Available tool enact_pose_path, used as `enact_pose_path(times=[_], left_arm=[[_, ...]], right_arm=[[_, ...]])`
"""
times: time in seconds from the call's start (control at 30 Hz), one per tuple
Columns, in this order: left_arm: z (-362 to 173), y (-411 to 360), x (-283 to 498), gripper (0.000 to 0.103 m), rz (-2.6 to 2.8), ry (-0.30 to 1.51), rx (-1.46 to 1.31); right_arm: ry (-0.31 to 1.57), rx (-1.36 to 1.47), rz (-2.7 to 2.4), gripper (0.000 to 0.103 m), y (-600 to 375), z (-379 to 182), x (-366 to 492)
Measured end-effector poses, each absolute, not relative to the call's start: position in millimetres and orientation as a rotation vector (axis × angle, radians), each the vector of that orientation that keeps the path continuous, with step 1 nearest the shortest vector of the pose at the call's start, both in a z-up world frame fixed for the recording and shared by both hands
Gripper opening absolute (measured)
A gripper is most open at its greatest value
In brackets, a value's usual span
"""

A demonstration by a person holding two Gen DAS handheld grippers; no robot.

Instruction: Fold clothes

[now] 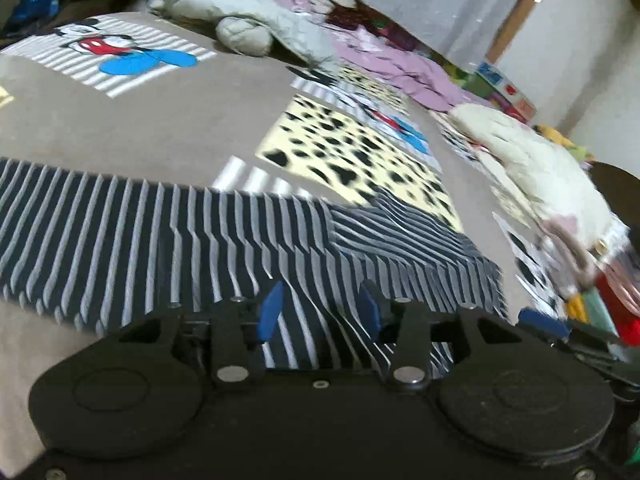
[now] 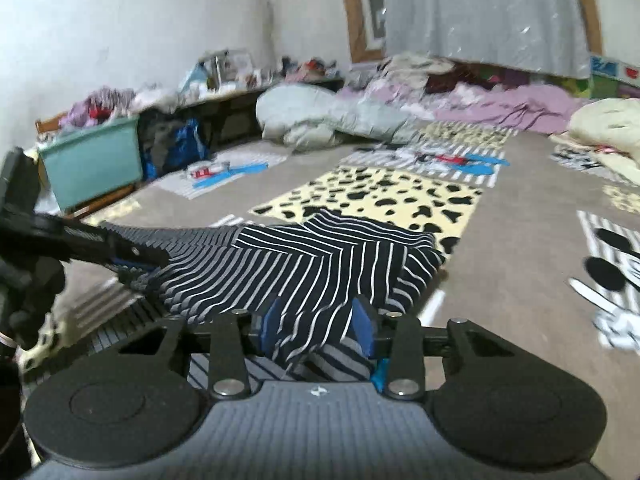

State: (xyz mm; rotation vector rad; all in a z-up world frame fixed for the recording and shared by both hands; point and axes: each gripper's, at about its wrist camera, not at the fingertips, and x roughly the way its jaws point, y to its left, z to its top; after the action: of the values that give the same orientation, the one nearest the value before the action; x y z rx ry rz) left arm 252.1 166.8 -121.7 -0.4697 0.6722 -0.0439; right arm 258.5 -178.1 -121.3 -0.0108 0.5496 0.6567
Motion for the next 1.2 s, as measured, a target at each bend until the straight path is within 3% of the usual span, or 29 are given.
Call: enact_pose_path(times=[0.2,0.37,0.7,0.73,0.77,0.8,0.9,1.0,1.13,1.2], left_arm=[[-121,227,246,0.041,0.095,0.647,-0.512],[-133,243,235,0.046,0.033,0.703,-0.488],[-144,253,257,0.045,-0.030,0.697,-0.602],[-144,253,258,0.042,-0.034,0.695,-0.603],[-143,252,258,0.023,-0.040,0.698,-0.585],[-143,249,258,0.012,-0.051,0.703,-0.561],[-135,243,250,0.004,-0.078,0.656,-0.498],[-126,244,239,0.004,-0.067,0.573,-0.482],[-147,239,251,0.011,-0.010,0.688,-0.423],[-147,245,246,0.025,-0.017,0.671,-0.497]], right_arm=[[0.749,0.008,0.680,0.040,-153,-163,322],[0.709,-0.013,0.742,0.040,-160,-157,319],[0.606,0.083,0.654,0.041,-184,-145,344],[0.614,0.094,0.655,0.041,-182,-148,347],[0.620,0.102,0.660,0.041,-180,-150,349],[0.619,0.103,0.665,0.041,-178,-151,350],[0.602,0.121,0.669,0.041,-174,-153,350],[0.591,0.156,0.660,0.041,-174,-154,351],[0.606,0.148,0.632,0.039,-177,-158,354],[0.602,0.140,0.631,0.039,-179,-158,352]])
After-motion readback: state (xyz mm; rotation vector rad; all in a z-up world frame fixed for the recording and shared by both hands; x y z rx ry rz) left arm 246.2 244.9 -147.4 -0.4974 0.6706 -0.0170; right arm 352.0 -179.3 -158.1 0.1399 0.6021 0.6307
